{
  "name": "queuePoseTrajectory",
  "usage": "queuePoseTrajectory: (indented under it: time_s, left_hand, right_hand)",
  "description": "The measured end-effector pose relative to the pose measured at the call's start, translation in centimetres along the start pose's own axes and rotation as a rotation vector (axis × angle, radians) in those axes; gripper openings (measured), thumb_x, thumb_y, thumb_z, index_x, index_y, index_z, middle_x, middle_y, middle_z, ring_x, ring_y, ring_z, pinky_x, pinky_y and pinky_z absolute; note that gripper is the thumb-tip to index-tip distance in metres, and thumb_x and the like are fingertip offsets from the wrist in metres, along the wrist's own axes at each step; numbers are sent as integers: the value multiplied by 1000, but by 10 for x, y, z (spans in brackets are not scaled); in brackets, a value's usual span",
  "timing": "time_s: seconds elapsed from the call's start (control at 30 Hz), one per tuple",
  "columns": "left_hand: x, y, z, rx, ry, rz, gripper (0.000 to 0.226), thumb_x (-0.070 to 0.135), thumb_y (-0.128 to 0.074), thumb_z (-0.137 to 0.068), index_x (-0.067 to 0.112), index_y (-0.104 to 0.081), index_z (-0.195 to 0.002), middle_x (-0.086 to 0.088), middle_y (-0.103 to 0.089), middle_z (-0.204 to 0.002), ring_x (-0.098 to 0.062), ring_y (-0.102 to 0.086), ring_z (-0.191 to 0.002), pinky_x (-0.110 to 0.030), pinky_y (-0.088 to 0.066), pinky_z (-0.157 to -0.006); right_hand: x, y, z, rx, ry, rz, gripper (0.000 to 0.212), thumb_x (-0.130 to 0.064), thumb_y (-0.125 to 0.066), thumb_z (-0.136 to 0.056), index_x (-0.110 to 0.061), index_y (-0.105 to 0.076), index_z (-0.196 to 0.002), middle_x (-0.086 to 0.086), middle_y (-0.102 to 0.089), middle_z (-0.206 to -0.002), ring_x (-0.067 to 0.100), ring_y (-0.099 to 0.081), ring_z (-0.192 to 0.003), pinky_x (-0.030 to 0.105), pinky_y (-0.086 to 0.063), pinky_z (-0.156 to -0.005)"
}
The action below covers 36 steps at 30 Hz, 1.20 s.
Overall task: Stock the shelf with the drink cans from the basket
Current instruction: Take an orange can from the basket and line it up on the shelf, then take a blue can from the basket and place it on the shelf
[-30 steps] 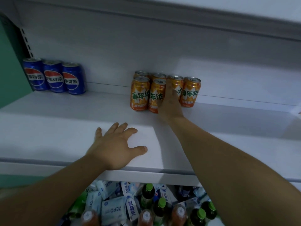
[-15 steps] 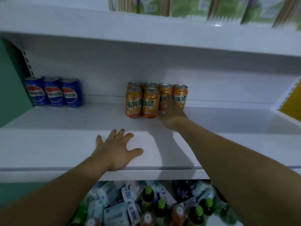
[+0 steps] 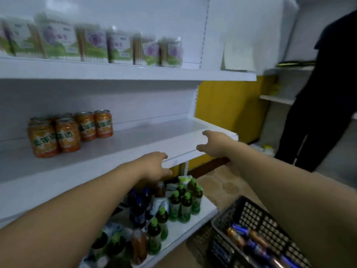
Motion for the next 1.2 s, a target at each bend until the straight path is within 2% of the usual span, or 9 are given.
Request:
queuePoseTrajectory:
  time_s: [0.1, 0.23, 0.33, 0.47, 0.63, 0.9, 1.0, 1.13, 1.2]
  left_hand:
    - [89, -32, -11, -46, -180, -38, 67, 46, -58, -90, 16, -34, -145, -6, -35, -151, -23, -38, -134, -31, -33, -109]
    - [178, -81, -11, -136, -370, -62, 71, 46, -57, -90, 18, -28, -149, -3, -27, -155, -22, -31, -139, -33, -30, -112]
    - [222, -115, -7, -203, -474, -54, 69, 44, -57, -90, 18, -30, -147, -3, -31, -153, -23, -35, -137, -35, -33, -110]
    - [247, -158, -21, -281, -582, -25, 60, 44, -61, -87, 26, -40, -141, 0, -46, -143, -19, -47, -125, -32, -42, -97]
    - [250, -220, -50, -400, -601, -107, 59, 44, -61, -86, 21, -43, -137, -2, -47, -138, -20, -48, -121, -35, -42, -100]
    - [265, -344, -110, -614, -577, -150, 62, 47, -61, -84, 26, -41, -140, 0, -43, -142, -20, -46, -123, -39, -41, -103]
    - [275, -396, -143, -677, -546, -175, 64, 45, -59, -87, 22, -37, -142, -3, -38, -146, -22, -41, -129, -40, -38, -106]
    - [291, -469, -186, -742, -504, -157, 65, 43, -57, -90, 18, -32, -146, -4, -33, -151, -23, -37, -134, -35, -36, -107]
    - [295, -512, -207, -774, -477, -141, 68, 44, -57, -90, 20, -29, -147, -3, -31, -152, -22, -37, -134, -34, -37, -107]
  right_hand:
    - [83, 12, 55, 50, -188, -12, 72, -47, -51, -97, -18, -18, -154, 7, -32, -155, 29, -44, -130, 37, -44, -96]
    - [164, 16, 123, 94, -413, -8, 65, -46, -54, -95, -19, -29, -149, 9, -46, -144, 28, -51, -122, 35, -45, -91]
    - [205, 4, 160, 99, -537, -45, 67, -44, -54, -96, -20, -25, -152, 9, -47, -143, 28, -55, -116, 35, -49, -91]
    - [250, -29, 181, 81, -631, -115, 64, -40, -56, -95, -15, -32, -148, 10, -47, -143, 29, -48, -126, 41, -43, -101]
    - [294, -97, 188, -6, -761, -174, 64, -42, -56, -94, -18, -32, -149, 6, -41, -149, 26, -41, -134, 37, -36, -105]
    - [388, -208, 186, -193, -898, -280, 52, -43, -55, -94, -18, -45, -138, 5, -58, -126, 21, -57, -107, 32, -50, -88]
    - [429, -254, 178, -212, -952, -349, 56, -41, -56, -94, -17, -41, -142, 7, -55, -134, 23, -55, -113, 34, -48, -91]
    - [481, -319, 162, -257, -973, -441, 54, -38, -56, -95, -20, -39, -143, 7, -58, -123, 17, -56, -93, 28, -45, -77]
    - [509, -357, 154, -261, -1001, -501, 53, -38, -56, -95, -21, -39, -142, 5, -59, -121, 16, -58, -94, 28, -46, -77]
Point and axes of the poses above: each hand's wrist, its own z-axis away from the middle knuckle, its own y-axis out of the back of the hand, x = y × z, the point moved 8 cm from there along -z, towards the middle knuckle
